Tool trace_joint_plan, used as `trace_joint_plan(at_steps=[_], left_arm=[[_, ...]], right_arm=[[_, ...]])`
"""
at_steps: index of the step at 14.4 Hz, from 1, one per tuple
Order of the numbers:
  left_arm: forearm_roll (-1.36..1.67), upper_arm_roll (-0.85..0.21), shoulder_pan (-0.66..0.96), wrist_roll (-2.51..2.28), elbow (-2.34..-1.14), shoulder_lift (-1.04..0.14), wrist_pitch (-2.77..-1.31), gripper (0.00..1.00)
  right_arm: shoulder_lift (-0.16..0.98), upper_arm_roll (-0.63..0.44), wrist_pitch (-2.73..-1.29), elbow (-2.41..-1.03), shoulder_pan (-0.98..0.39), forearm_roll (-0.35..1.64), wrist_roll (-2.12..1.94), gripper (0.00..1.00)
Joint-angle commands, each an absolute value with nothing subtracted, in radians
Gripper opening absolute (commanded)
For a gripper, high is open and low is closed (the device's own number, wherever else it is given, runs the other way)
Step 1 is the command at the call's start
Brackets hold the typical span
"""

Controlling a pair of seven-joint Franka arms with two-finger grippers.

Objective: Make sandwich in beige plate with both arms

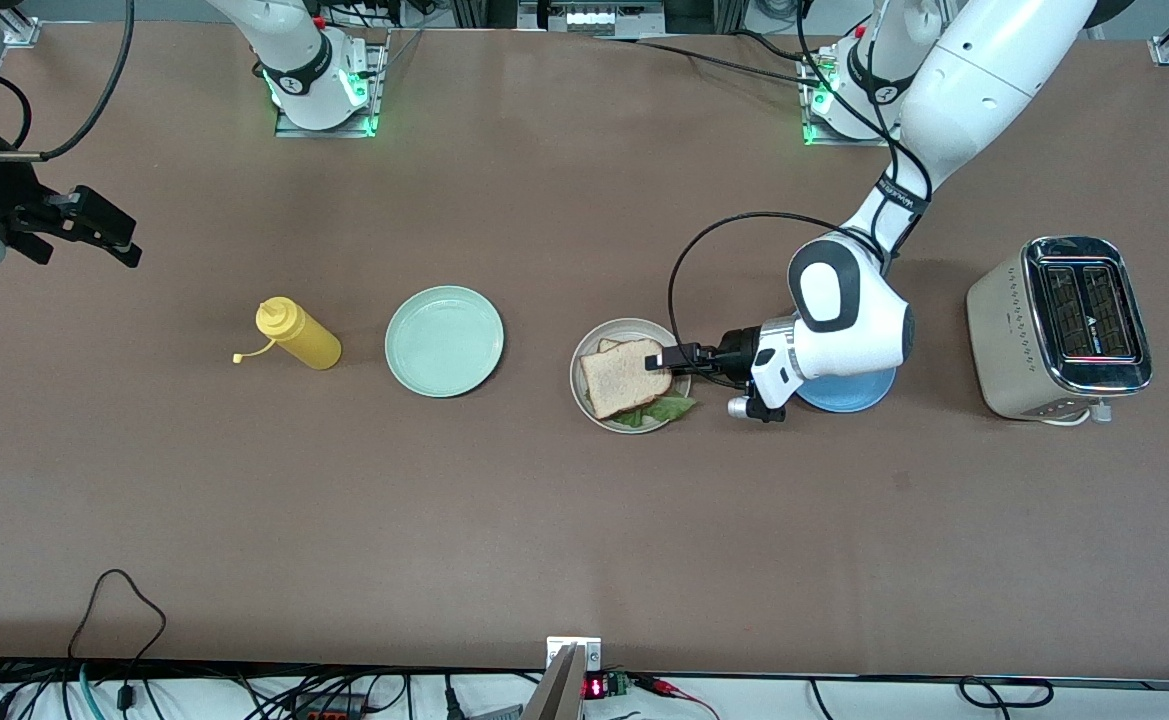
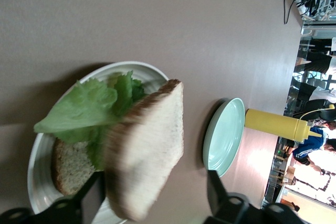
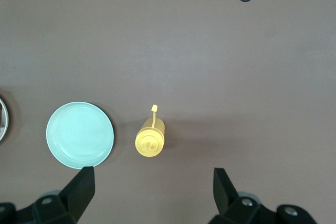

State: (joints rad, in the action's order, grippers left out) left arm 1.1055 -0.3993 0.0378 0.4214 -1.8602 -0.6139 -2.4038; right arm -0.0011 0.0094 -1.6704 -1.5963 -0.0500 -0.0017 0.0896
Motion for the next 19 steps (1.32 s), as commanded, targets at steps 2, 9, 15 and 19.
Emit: trace_joint_plan(at_steps=[2,9,15,19], left_arm=[[1.071,-0.39,0.019,0.445,-1.914,-0.522,-2.399,1.0],[0.632,-0.382,-0.084,0.434,-1.872,-0.445,-2.18,1.0],[0.255,-0.38,-0.175,0.377,-1.751,-0.382,-1.926,1.0],[-0.012,-0.38,-0.184,0.336,-1.565,-0.382,-1.639,1.0]], right_arm=[[-0.012,0.006,-1.654,-1.589,-0.052,0.014,0.089,1.0],[-0.012,0.009,-1.654,-1.589,-0.055,0.014,0.092,1.0],[-0.012,0.009,-1.654,-1.589,-0.055,0.014,0.094,1.0],[-0.012,0.009,-1.654,-1.589,-0.055,0.014,0.094,1.0]])
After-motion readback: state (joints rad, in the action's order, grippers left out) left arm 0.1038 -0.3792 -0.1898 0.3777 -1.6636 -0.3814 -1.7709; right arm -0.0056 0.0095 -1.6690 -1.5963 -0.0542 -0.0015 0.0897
